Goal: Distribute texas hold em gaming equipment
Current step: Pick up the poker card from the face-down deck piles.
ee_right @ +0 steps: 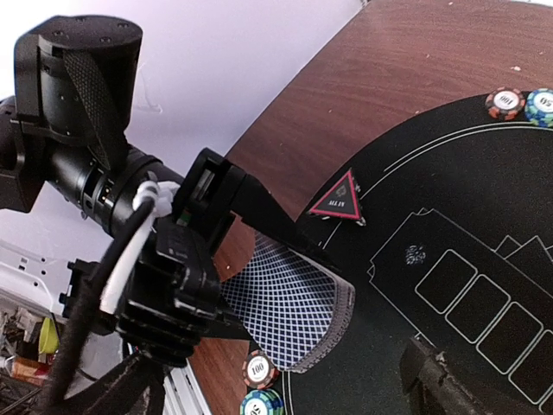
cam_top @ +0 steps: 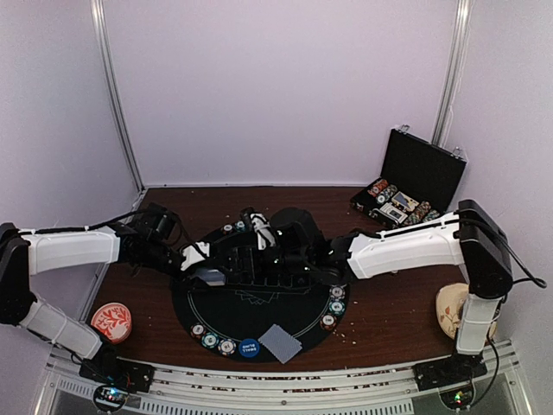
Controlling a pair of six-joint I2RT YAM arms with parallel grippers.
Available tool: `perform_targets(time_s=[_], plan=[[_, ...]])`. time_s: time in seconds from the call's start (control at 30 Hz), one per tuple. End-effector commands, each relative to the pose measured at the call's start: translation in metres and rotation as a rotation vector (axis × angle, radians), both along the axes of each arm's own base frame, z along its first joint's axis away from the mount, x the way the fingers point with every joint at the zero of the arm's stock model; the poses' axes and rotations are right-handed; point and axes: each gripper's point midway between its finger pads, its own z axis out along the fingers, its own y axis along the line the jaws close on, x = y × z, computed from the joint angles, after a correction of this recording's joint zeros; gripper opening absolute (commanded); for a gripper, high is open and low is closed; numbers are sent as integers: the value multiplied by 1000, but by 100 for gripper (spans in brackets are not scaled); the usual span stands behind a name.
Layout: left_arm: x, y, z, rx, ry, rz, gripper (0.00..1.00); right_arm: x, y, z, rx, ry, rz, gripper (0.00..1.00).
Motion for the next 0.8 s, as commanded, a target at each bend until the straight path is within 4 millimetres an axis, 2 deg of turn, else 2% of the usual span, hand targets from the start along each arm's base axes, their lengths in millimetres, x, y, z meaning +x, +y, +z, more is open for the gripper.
perform_targets(time_s=[0.0,0.13,0.23,0.3,0.77], plan=[[-6,-12,21,-75,-47,-64,12,9,5,-4,41,28,51,94],[-6,-12,19,-72,-45,-67,12,22,-12,-3,100,52,0,89],[-5,-12,18,-69,-43,-65,12,26,-28,12,205,47,-9,84],[-6,-12,18,-69,-42,-66,12,28,-32,13,200,46,-22,83],[-8,-13,18,-73,-39,-75,12,27,19,-18,122,108,133,84]])
